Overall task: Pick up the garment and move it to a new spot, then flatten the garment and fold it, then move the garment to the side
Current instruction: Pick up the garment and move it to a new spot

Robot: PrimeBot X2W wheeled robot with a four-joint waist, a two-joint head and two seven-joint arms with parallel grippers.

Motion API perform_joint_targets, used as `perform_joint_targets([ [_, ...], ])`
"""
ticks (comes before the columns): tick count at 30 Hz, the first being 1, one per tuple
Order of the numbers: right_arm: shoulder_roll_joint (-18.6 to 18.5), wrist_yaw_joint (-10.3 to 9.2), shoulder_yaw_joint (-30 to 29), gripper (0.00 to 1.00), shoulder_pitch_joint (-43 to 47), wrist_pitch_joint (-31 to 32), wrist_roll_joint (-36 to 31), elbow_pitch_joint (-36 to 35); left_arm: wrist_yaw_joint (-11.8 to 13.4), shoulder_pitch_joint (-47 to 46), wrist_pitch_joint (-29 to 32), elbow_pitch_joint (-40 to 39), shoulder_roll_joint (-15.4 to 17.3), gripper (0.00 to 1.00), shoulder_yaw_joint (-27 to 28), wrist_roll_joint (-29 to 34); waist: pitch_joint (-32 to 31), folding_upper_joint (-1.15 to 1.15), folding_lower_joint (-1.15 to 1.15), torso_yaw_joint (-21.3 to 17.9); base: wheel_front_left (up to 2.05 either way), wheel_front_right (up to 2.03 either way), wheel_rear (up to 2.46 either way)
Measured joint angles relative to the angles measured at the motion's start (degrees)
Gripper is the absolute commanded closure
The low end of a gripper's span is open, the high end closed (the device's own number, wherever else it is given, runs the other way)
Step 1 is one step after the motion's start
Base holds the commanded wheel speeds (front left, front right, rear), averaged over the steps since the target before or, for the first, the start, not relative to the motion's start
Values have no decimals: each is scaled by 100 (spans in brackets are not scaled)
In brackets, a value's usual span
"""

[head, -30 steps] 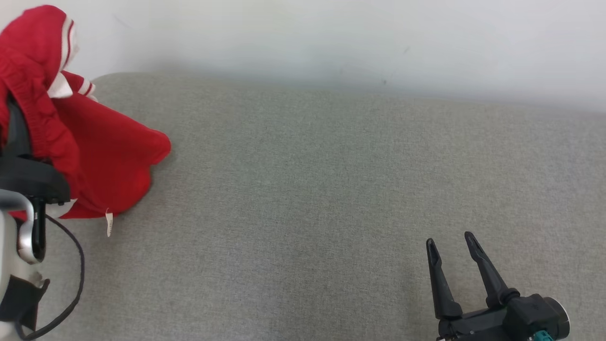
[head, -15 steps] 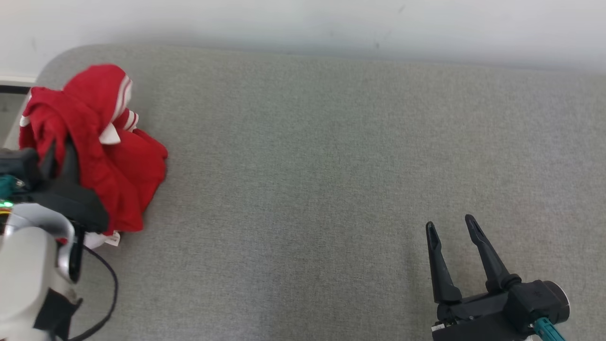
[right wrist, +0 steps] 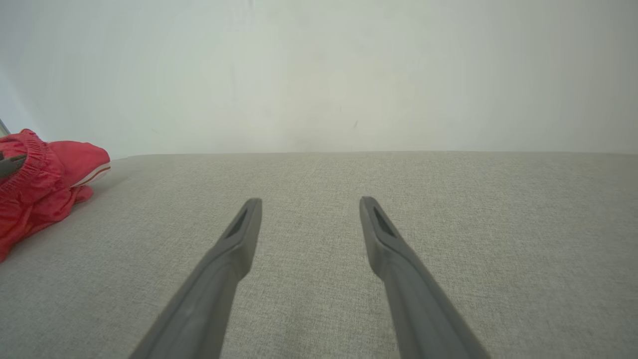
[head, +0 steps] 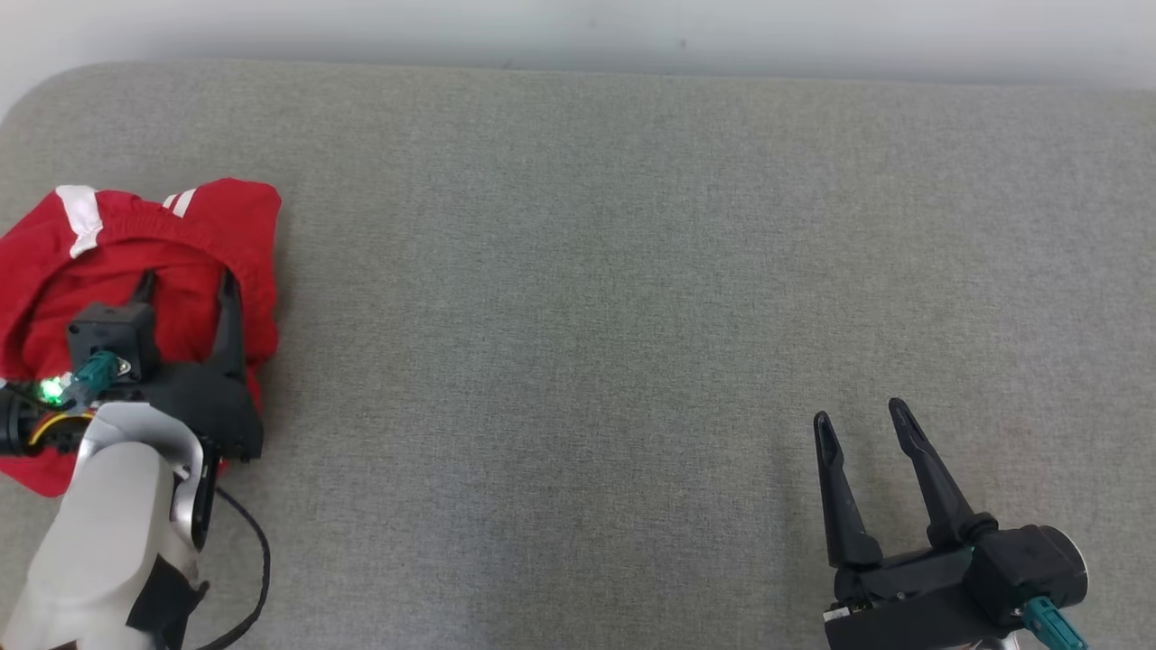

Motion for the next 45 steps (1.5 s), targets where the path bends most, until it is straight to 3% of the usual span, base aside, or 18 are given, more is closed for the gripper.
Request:
perform_joint_targets([
  [7,0,0,35,0,-7,0,127,10,98,598,-14,-1043,-138,0,135,124,36,0,0,-99,0,0,0],
  [16,0,0,74,0,-102,0,235,27,48,821,448,-777,-247,0,-160,196,106,0,-1,-189,0,0,0],
  [23,0,0,120,0,-182,0,302,58,381,753,751,-436,-68,0,-302,434,198,0,-1,-273,0,0,0],
  [24,1,0,129,0,-195,-1,318,70,399,730,761,-402,-47,59,-313,447,199,0,-1,-291,0,0,0],
  [25,0,0,132,0,-201,0,320,79,397,722,708,-400,-36,100,-312,452,195,0,-1,-308,0,0,0],
  [30,0,0,119,0,-183,0,377,131,267,719,409,-564,-20,100,-281,355,68,0,-1,-351,0,0,0],
  [36,0,0,102,0,-48,0,452,210,77,737,152,-1305,67,100,52,-64,-235,0,-1,-370,0,0,0],
  [45,0,0,176,0,217,-1,544,272,-165,725,310,-2491,132,100,575,-933,-905,-1,-1,-463,0,0,0],
])
